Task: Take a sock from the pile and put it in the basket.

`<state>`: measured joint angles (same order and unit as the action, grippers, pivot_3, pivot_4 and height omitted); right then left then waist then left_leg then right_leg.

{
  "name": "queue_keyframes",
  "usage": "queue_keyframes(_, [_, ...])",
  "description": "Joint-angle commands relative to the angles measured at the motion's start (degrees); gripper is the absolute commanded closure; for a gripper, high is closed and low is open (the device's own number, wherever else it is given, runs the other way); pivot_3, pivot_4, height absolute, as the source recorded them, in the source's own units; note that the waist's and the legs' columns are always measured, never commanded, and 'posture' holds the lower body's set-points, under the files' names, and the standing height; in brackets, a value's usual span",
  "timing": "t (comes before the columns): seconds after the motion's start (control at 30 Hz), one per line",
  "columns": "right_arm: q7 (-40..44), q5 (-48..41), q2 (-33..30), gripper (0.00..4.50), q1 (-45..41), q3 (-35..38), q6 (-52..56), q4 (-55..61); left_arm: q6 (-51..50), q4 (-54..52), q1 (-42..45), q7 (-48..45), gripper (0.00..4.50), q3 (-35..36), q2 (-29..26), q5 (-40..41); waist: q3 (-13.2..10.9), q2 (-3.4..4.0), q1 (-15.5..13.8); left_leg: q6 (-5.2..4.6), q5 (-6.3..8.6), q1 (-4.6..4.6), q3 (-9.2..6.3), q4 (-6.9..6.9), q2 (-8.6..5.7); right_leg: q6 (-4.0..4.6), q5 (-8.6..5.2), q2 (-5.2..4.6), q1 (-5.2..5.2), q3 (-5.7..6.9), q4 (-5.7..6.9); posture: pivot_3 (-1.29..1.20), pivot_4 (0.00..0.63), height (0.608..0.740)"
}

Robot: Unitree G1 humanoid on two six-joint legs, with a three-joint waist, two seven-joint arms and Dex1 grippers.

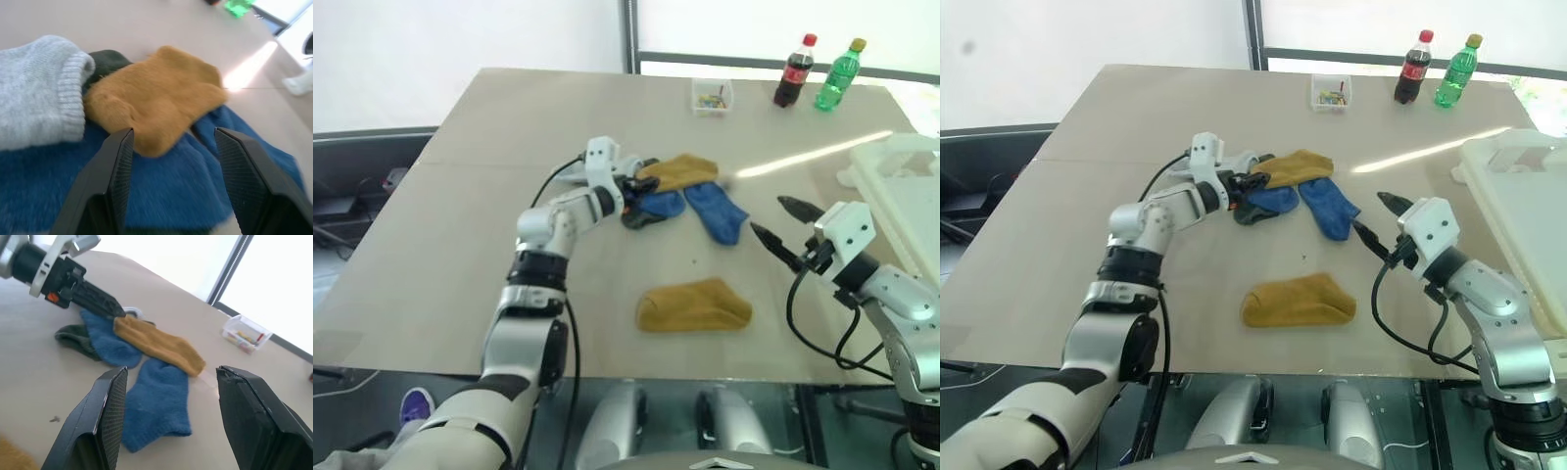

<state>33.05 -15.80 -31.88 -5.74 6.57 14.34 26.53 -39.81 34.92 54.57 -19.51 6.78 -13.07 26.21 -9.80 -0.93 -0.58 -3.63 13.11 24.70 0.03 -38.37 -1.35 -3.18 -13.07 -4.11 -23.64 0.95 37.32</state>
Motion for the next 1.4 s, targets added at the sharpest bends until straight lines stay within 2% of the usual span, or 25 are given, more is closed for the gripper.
queue_keyframes(0.03, [-1.11,0.28,-0.19,1.56,-0.40,0.84,-0.16,3.79,2.49,1.77,2.00,0.61,1.76,1.80,0.88,-0.85,0.00,0.00,-0.10,0.00,0.00,0.00,0.01,0.01,0.01,0.00,0.00,0.01,-0.02,0.00,0.02,0.00,0.150,0.729])
queue_keyframes(0.27, [1.76,-1.76,-0.91,1.56,-0.88,-0.50,0.12,5.88,1.33,2.54,2.99,1.32,1.76,3.16,2.20,-1.30,0.00,-0.01,-0.25,0.00,0.00,0.01,0.00,-0.03,-0.01,0.00,0.00,-0.02,0.00,0.02,0.06,0.00,0.150,0.729])
queue_keyframes(0.43, [6.89,-9.81,-2.52,1.56,-1.28,0.21,4.19,7.37,0.60,0.04,1.08,1.47,1.76,3.00,2.80,-1.49,0.00,0.00,-0.24,0.00,0.00,0.00,-0.01,-0.03,0.00,0.00,0.00,-0.01,-0.01,0.02,0.10,0.00,0.150,0.729])
queue_keyframes(0.53, [7.36,-11.97,-3.39,0.77,-2.08,1.28,5.80,7.20,0.61,-2.25,-0.20,1.62,1.76,3.15,3.17,-1.38,0.00,-0.01,-0.24,-0.01,0.00,0.00,-0.01,-0.03,0.00,0.00,0.00,-0.03,-0.01,0.01,0.10,0.00,0.150,0.729])
queue_keyframes(0.57, [7.54,-12.54,-3.66,0.35,-2.11,1.47,6.20,7.35,0.47,-3.18,-0.69,1.58,1.76,3.40,3.30,-1.07,0.00,0.00,-0.24,-0.01,0.00,0.00,-0.01,-0.03,0.00,0.00,0.00,-0.04,-0.01,0.00,0.10,0.00,0.150,0.729])
queue_keyframes(0.6, [7.60,-13.00,-3.90,0.01,-2.15,1.57,6.47,7.46,0.25,-3.93,-1.05,1.72,1.50,3.70,3.44,-0.77,0.00,-0.01,-0.25,0.00,0.00,-0.01,-0.01,-0.03,0.00,0.01,0.00,-0.05,-0.01,0.00,0.10,0.00,0.150,0.729])
queue_keyframes(0.67, [7.40,-13.45,-4.21,0.00,-2.30,1.64,6.64,7.40,-0.28,-4.62,-1.37,2.46,1.03,4.23,3.70,-0.67,0.00,-0.01,-0.28,0.00,0.00,0.00,-0.04,-0.03,0.01,0.01,0.00,-0.05,-0.01,0.00,0.10,0.00,0.150,0.729])
queue_keyframes(0.73, [7.07,-13.33,-4.30,0.00,-2.44,1.79,6.50,7.19,-0.69,-4.58,-1.33,3.54,0.06,4.90,4.14,-0.72,0.00,-0.01,-0.28,0.00,0.00,0.00,-0.04,-0.03,0.01,0.01,0.00,-0.06,-0.01,-0.03,0.10,0.00,0.150,0.729])
queue_keyframes(1.13, [4.74,-8.72,-4.04,0.00,-1.05,2.42,4.34,6.54,0.16,-0.37,0.08,6.95,0.06,5.75,5.53,-2.45,0.00,-0.01,-0.30,0.01,-0.01,-0.01,-0.03,-0.04,-0.01,0.01,0.01,-0.06,-0.01,-0.02,0.14,0.00,0.150,0.729])
queue_keyframes(1.23, [4.17,-7.93,-3.74,0.00,-0.52,2.03,3.99,6.94,1.79,1.92,1.03,6.64,0.90,6.24,6.31,-2.43,0.00,-0.01,-0.33,0.01,-0.01,-0.02,-0.03,-0.05,-0.02,0.01,0.00,-0.05,-0.01,0.00,0.16,0.00,0.150,0.729])
queue_keyframes(1.3, [4.00,-7.73,-3.65,0.00,-0.21,1.97,4.06,7.26,2.10,2.61,1.34,6.29,1.84,6.35,6.64,-2.49,0.00,-0.01,-0.32,0.01,-0.01,-0.02,-0.03,-0.06,-0.02,0.00,0.00,-0.06,-0.01,0.00,0.17,0.00,0.150,0.729])
queue_keyframes(1.33, [3.93,-7.66,-3.63,0.00,-0.02,2.01,4.12,7.42,2.26,2.56,1.35,6.16,2.08,6.36,6.79,-2.46,0.00,-0.01,-0.33,0.02,-0.01,-0.02,-0.03,-0.06,-0.02,0.01,0.00,-0.06,-0.01,0.00,0.18,0.00,0.150,0.729])
queue_keyframes(1.4, [3.80,-7.46,-3.67,0.00,0.33,2.06,4.23,7.68,2.36,2.18,1.33,5.72,3.06,6.68,7.16,-1.90,0.00,-0.01,-0.34,0.02,-0.01,-0.02,-0.03,-0.06,-0.02,0.01,0.00,-0.06,-0.01,0.01,0.18,0.00,0.150,0.729])
